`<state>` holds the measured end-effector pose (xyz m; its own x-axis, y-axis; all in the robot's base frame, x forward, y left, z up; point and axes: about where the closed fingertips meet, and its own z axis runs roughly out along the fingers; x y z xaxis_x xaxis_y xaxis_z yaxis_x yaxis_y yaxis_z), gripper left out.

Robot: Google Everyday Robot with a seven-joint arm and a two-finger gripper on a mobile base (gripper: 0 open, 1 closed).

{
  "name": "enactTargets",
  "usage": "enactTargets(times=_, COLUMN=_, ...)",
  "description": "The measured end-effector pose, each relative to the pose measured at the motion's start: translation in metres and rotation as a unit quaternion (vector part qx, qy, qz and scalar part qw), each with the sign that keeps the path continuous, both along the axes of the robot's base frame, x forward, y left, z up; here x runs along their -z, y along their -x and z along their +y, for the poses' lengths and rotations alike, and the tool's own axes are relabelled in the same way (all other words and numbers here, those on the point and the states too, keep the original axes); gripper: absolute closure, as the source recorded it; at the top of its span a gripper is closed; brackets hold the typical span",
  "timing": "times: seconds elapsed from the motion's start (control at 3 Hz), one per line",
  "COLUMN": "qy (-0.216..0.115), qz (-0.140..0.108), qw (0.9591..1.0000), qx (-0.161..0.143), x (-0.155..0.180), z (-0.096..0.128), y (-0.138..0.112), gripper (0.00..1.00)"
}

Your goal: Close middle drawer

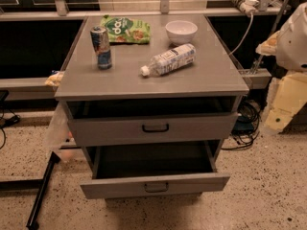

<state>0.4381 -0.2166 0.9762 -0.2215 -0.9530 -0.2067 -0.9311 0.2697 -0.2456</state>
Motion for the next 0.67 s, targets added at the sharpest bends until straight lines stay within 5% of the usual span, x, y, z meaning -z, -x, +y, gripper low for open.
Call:
enactTargets(times=0.33, qy=0.0, qz=0.0, qw=1.0, qx=0.0, x=0.0001, z=0.0, y=0.0, gripper=0.0)
enactTargets(times=0.67, qy=-0.005, qz=-0.005, qw=1.0, qx=0.004, x=0.0081, z=-0.0011, y=-0.0022, gripper=0.19)
